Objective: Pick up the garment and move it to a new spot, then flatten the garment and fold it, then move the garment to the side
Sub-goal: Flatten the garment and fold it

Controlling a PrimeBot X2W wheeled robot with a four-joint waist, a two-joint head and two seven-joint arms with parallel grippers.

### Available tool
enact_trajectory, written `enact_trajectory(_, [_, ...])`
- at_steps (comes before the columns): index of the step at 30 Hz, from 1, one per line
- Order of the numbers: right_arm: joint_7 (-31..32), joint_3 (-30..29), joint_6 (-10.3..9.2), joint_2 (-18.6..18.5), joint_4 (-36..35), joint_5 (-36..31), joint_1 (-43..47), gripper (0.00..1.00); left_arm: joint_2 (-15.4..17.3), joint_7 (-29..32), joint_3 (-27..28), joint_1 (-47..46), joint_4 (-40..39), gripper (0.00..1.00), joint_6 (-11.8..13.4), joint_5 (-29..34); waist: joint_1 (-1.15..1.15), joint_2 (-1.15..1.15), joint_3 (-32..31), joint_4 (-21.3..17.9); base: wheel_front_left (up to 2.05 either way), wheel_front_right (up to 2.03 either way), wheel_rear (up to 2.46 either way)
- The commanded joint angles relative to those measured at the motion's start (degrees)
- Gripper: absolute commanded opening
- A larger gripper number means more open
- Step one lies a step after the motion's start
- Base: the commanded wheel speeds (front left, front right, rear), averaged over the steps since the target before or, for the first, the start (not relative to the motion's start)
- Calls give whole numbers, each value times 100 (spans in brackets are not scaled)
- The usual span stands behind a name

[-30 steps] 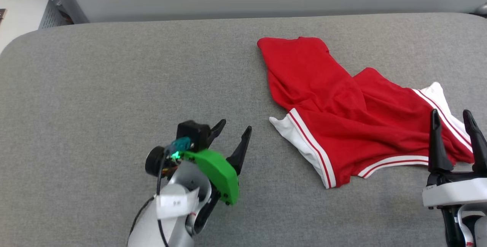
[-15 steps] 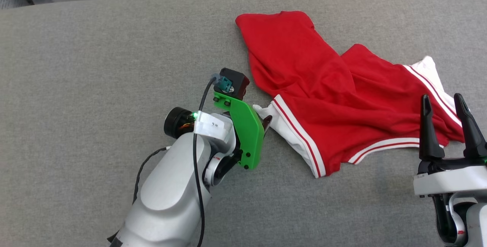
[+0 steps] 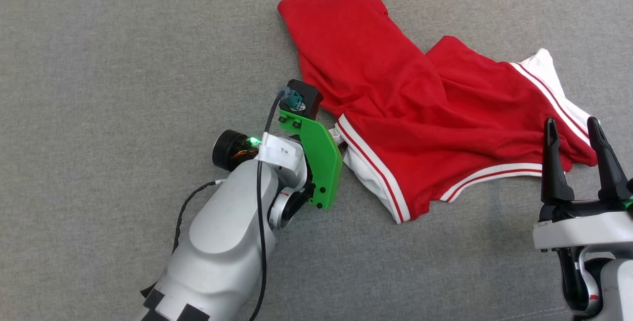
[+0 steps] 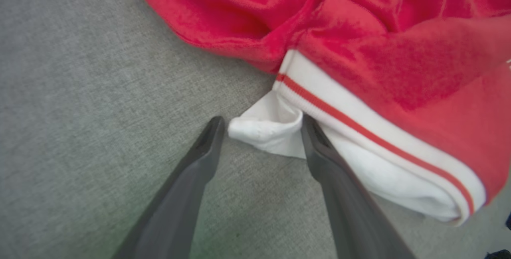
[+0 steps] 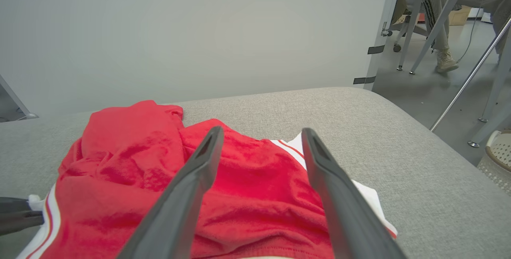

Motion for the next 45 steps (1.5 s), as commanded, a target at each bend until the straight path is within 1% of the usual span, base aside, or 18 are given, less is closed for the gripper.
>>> enact_trajectory(1, [-43, 18, -5, 45, 30, -43, -115, 100, -17, 61, -102, -47, 166, 68, -43, -21, 0, 0, 30, -10, 0, 0, 0])
enact_trajectory(2, [-47, 14, -5, 45, 39, -45, -121, 100, -17, 96, -153, -39, 225, 27, -72, -24, 0, 0, 33, -4, 0, 0, 0])
enact_trajectory(3, [-51, 5, -5, 42, 51, -46, -132, 100, -17, 112, -198, -23, 282, 0, -105, -40, 0, 0, 31, 7, 0, 0, 0])
enact_trajectory(6, [-60, -42, -5, 23, 80, -52, -150, 100, -17, 20, -235, 56, 373, 0, -160, -113, 0, 0, -29, 69, 0, 0, 0])
enact_trajectory(10, [-72, -95, -5, 2, 112, -61, -132, 100, 22, -421, -117, 215, 347, 0, -130, -178, 0, 0, -196, 213, 0, 0, 0])
enact_trajectory(15, [-71, -165, -5, -5, 164, -58, -34, 100, 253, -902, 81, 571, -26, 0, -49, -243, 0, 0, -528, 480, 0, 0, 0])
enact_trajectory(18, [-68, -225, -5, -7, 194, -51, 58, 100, 443, -992, 184, 861, -430, 0, -9, -311, 0, 0, -741, 664, 0, 0, 0])
enact_trajectory(24, [-40, -268, -5, 26, 213, -47, 228, 100, 932, -971, 531, 1570, -1581, 0, 278, -472, 0, 0, -1084, 992, 0, 0, 0])
enact_trajectory(29, [5, -281, -5, 54, 215, -50, 311, 100, 1394, -816, 920, 2096, -2561, 0, 636, -544, 0, 0, -1219, 1185, 0, 0, 0])
enact_trajectory(33, [34, -231, -5, 66, 213, -56, 328, 100, 1709, -633, 1208, 2377, -3155, 0, 889, -577, 0, 0, -1238, 1193, 0, 0, 0])
enact_trajectory(37, [72, -131, -5, 79, 233, -48, 303, 100, 1943, -436, 1352, 2467, -3362, 0, 1036, -542, 0, 0, -1178, 1047, 0, 0, 0])
enact_trajectory(40, [88, -93, -5, 87, 251, -43, 271, 100, 2105, -305, 1293, 2380, -3262, 0, 1084, -345, 0, 0, -1087, 883, 0, 0, 0])
enact_trajectory(42, [87, -86, -5, 91, 256, -38, 252, 100, 2064, -219, 1266, 2296, -3097, 0, 1082, -392, 0, 0, -1026, 779, 0, 0, 0])
enact_trajectory(45, [80, -47, -5, 91, 255, -31, 240, 100, 2104, -130, 1235, 2144, -2675, 0, 1110, -320, 0, 0, -933, 629, 0, 0, 0])
